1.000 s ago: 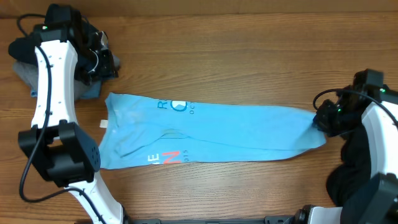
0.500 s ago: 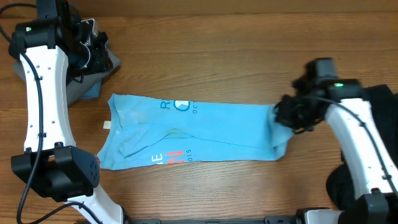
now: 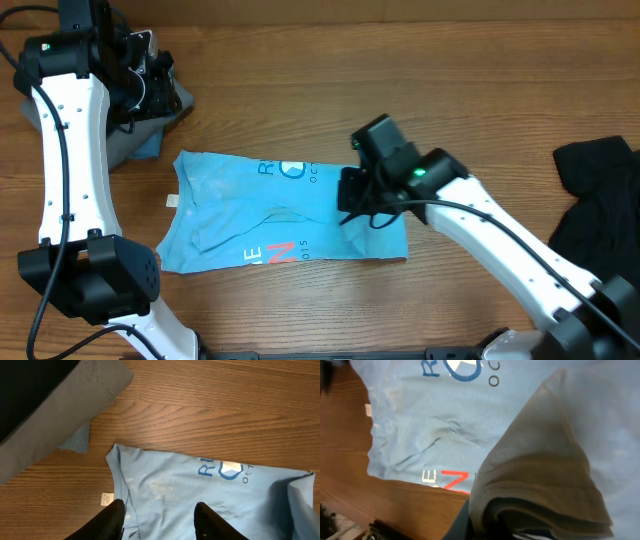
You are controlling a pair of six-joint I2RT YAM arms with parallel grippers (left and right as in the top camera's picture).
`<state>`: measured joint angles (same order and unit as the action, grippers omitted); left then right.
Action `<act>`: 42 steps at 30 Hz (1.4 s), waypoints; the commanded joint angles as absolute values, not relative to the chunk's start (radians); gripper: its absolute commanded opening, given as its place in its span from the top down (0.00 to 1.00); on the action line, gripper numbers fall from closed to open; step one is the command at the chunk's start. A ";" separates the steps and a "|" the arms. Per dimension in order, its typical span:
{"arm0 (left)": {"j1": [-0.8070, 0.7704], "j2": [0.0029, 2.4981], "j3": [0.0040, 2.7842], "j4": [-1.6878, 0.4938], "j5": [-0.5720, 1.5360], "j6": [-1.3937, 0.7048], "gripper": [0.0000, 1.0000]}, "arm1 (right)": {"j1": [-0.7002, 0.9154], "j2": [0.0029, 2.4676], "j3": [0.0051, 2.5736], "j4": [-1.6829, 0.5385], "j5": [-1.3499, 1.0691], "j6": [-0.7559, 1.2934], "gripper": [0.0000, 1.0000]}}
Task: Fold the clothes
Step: 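Fold the right end leftward over the strip with the right gripper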
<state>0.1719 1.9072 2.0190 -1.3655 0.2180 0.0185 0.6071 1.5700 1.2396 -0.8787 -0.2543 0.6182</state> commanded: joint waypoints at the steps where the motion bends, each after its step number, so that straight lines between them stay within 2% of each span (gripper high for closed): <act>1: 0.170 1.887 2.040 -1.370 0.234 0.030 0.51 | 0.639 1.662 1.263 -0.813 -0.239 0.690 0.95; 3: 0.170 1.887 2.040 -1.376 0.234 0.030 0.52 | 0.643 1.701 1.263 -0.780 -0.274 0.690 0.90; 5: 0.170 1.887 2.040 -1.378 0.234 0.030 0.52 | 0.644 1.731 1.263 -0.748 -0.329 0.689 0.67; 6: 0.170 1.887 2.040 -1.380 0.234 0.030 0.51 | 0.644 1.738 1.264 -0.735 -0.356 0.686 0.62; 10: 0.170 1.887 2.040 -1.383 0.234 0.030 0.52 | 0.640 1.706 1.266 -0.689 -0.417 0.620 0.60; 14: 0.170 1.887 2.040 -1.384 0.234 0.030 0.51 | 0.593 1.650 1.266 -0.769 -0.353 0.602 0.55; 21: 0.170 1.887 2.040 -1.383 0.234 0.030 0.49 | 0.520 1.684 1.248 -0.865 -0.340 0.611 0.57; 26: 0.170 1.887 2.040 -1.383 0.235 0.030 0.49 | 0.528 1.772 1.220 -0.793 -0.333 0.733 0.57; 30: 0.170 1.887 2.040 -1.384 0.237 0.030 0.49 | 0.540 1.853 1.214 -0.714 -0.417 0.794 0.64; 35: 0.170 1.887 2.040 -1.384 0.238 0.029 0.49 | 0.560 1.878 1.214 -0.641 -0.443 0.866 0.63; 37: 0.170 1.887 2.040 -1.384 0.238 0.029 0.50 | 0.565 1.878 1.214 -0.560 -0.487 0.865 0.67; 40: 0.170 1.887 2.040 -1.384 0.238 0.028 0.50 | 0.567 1.878 1.214 -0.363 -0.532 0.865 0.85; 42: 0.170 1.887 2.040 -1.385 0.237 0.026 0.50 | 0.564 1.878 1.214 -0.244 -0.533 0.864 0.86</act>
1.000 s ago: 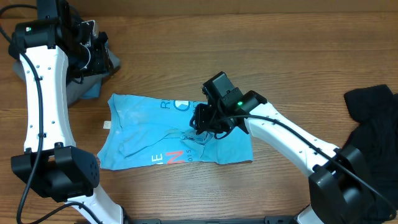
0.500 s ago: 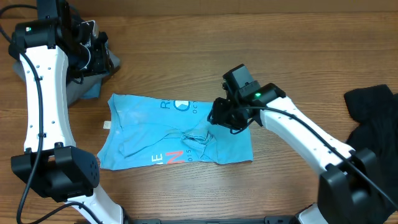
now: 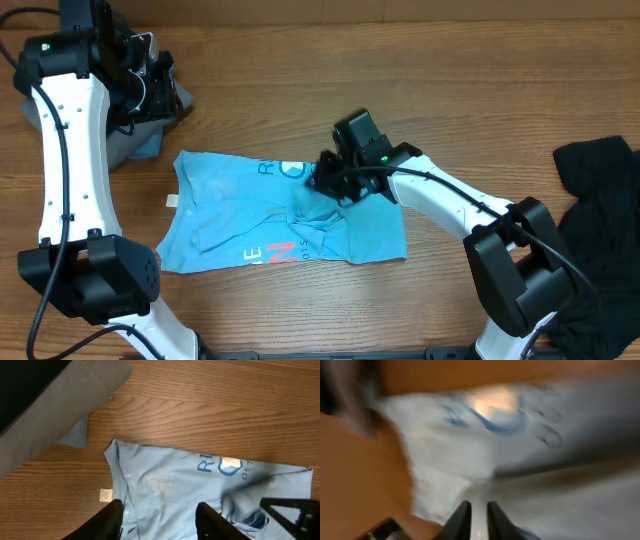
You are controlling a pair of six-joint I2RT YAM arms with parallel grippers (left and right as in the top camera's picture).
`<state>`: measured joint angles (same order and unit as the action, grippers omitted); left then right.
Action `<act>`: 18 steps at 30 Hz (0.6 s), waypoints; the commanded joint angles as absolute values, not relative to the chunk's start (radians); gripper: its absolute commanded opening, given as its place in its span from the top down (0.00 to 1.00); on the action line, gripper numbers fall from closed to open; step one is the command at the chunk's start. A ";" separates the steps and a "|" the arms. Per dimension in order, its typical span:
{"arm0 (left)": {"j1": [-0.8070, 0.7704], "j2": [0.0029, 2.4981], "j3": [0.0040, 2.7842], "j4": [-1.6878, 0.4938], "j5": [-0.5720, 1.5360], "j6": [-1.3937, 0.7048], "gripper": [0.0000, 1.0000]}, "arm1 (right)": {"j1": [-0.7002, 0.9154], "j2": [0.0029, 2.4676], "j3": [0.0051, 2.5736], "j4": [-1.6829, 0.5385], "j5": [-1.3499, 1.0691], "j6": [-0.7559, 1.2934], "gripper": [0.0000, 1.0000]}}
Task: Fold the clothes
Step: 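Fold the right end leftward over the strip with the right gripper, then press the folded end down with the right gripper and release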
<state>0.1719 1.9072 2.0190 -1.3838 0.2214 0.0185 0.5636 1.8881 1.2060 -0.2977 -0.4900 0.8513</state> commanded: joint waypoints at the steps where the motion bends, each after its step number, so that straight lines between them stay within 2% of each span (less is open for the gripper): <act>1: 0.170 1.887 2.040 -1.389 0.237 0.026 0.50 | 0.553 1.878 1.214 -0.189 -0.534 0.865 0.80; 2: 0.170 1.887 2.040 -1.391 0.238 0.026 0.50 | 0.547 1.878 1.215 -0.176 -0.534 0.864 0.73; 3: 0.170 1.887 2.040 -1.396 0.237 0.027 0.50 | 0.538 1.878 1.217 -0.176 -0.533 0.860 0.70; 6: 0.170 1.887 2.040 -1.409 0.237 0.027 0.51 | 0.492 1.878 1.224 -0.260 -0.576 0.806 0.68; 10: 0.170 1.887 2.040 -1.409 0.237 0.027 0.50 | 0.427 1.878 1.240 -0.524 -0.607 0.650 0.66; 13: 0.170 1.887 2.040 -1.409 0.237 0.027 0.50 | 0.398 1.878 1.237 -0.709 -0.536 0.557 0.62; 18: 0.170 1.887 2.040 -1.402 0.237 0.027 0.50 | 0.411 1.878 1.211 -0.812 -0.440 0.535 0.68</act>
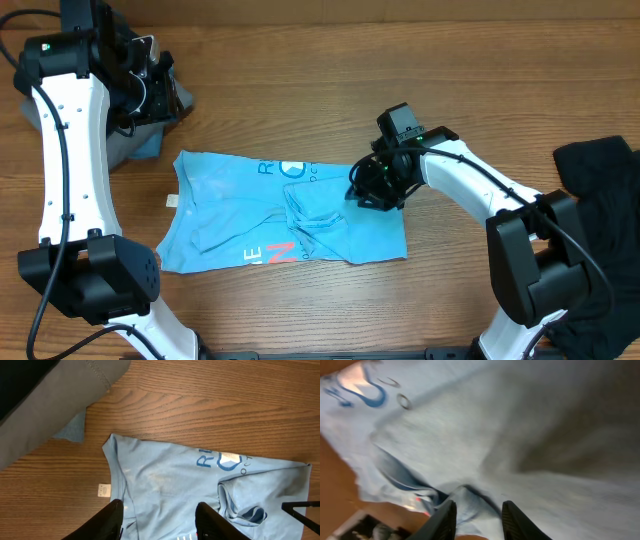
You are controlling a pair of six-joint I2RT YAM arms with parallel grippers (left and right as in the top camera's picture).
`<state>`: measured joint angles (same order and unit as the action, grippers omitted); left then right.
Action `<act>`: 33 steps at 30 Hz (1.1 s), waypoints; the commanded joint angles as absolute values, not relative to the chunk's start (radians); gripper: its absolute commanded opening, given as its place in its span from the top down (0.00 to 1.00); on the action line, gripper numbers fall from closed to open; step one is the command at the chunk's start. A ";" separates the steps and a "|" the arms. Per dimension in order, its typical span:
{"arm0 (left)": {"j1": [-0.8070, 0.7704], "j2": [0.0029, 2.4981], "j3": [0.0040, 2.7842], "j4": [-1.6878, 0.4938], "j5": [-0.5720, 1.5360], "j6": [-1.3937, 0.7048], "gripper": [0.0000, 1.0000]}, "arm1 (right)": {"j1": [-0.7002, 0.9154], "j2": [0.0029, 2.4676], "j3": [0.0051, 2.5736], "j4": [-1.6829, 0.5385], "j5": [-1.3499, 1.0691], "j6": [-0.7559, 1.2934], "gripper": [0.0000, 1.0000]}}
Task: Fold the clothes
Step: 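Press the folded end down with the right gripper and release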
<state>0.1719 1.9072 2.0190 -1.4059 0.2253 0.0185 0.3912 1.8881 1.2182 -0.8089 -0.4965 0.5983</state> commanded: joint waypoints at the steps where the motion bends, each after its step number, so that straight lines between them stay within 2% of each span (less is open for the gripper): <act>1: 0.170 1.887 2.040 -1.403 0.237 0.027 0.50 | 0.418 1.878 1.198 -0.809 -0.441 0.533 0.69; 4: 0.170 1.887 2.040 -1.409 0.237 0.027 0.51 | 0.450 1.878 1.158 -0.786 -0.465 0.534 0.69; 10: 0.170 1.887 2.040 -1.411 0.237 0.026 0.51 | 0.552 1.878 1.128 -0.678 -0.715 0.528 0.70; 13: 0.170 1.887 2.040 -1.412 0.237 0.027 0.51 | 0.604 1.878 1.129 -0.631 -0.971 0.384 0.79; 15: 0.170 1.887 2.040 -1.414 0.237 0.027 0.51 | 0.630 1.874 1.139 -0.650 -1.043 0.308 0.80; 19: 0.170 1.887 2.040 -1.414 0.237 0.027 0.52 | 0.633 1.856 1.157 -0.698 -0.955 0.265 0.81; 23: 0.170 1.887 2.040 -1.414 0.237 0.027 0.51 | 0.594 1.835 1.170 -0.696 -0.805 0.337 0.80; 24: 0.170 1.887 2.040 -1.413 0.237 0.027 0.51 | 0.575 1.834 1.174 -0.684 -0.760 0.358 0.75; 28: 0.170 1.887 2.040 -1.410 0.237 0.027 0.50 | 0.521 1.834 1.175 -0.649 -0.688 0.505 0.72; 30: 0.170 1.887 2.040 -1.408 0.237 0.027 0.49 | 0.515 1.835 1.175 -0.604 -0.679 0.533 0.61; 33: 0.170 1.887 2.040 -1.402 0.237 0.027 0.48 | 0.533 1.835 1.175 -0.529 -0.657 0.533 0.53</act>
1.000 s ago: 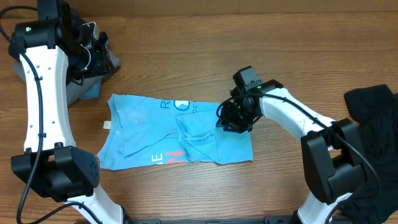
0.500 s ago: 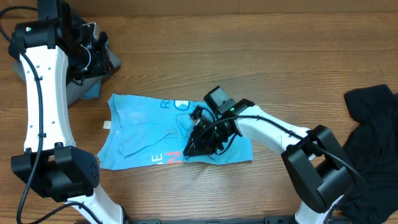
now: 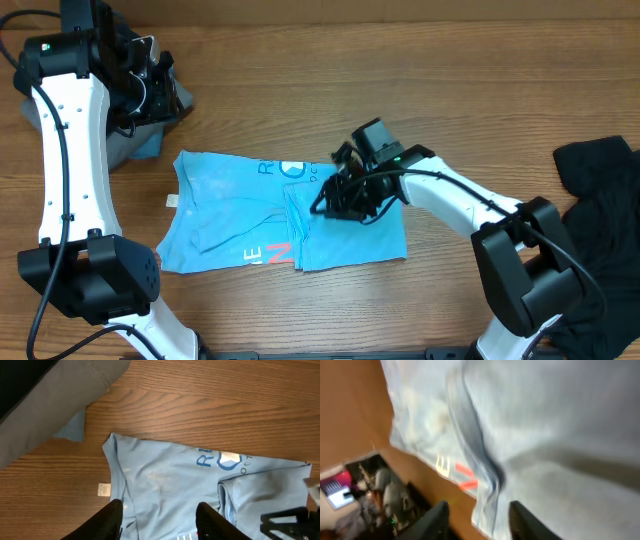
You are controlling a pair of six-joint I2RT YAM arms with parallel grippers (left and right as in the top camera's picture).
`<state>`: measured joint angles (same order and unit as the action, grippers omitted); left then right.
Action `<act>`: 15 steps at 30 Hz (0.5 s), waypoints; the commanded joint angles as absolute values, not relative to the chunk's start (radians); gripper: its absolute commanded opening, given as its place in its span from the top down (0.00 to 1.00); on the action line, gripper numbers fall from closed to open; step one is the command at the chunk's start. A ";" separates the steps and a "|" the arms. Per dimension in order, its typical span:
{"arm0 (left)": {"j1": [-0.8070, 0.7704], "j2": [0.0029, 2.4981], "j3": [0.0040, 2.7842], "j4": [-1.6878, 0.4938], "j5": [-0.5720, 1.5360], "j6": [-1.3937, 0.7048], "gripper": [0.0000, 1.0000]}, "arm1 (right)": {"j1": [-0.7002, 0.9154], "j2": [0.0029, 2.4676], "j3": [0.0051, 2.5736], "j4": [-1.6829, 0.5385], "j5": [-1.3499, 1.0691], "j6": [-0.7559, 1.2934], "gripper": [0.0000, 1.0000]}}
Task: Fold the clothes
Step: 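Press the folded end down with the right gripper and release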
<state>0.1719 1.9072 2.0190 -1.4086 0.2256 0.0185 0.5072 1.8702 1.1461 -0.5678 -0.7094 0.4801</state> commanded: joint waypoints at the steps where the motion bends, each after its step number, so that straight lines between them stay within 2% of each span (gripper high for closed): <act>1: 0.170 1.887 2.040 -1.401 0.237 0.027 0.48 | 0.546 1.835 1.175 -0.515 -0.634 0.534 0.53; 5: 0.170 1.887 2.040 -1.398 0.239 0.027 0.48 | 0.612 1.845 1.175 -0.453 -0.487 0.579 0.50; 8: 0.168 1.887 2.038 -1.414 0.322 0.057 0.46 | 0.631 1.849 1.175 -0.432 -0.453 0.598 0.56; 11: 0.141 1.889 2.015 -1.443 0.475 0.162 0.45 | 0.602 1.840 1.185 -0.467 -0.449 0.599 0.57; 15: 0.062 1.891 1.913 -1.444 0.500 0.200 0.37 | 0.501 1.785 1.209 -0.558 -0.449 0.595 0.58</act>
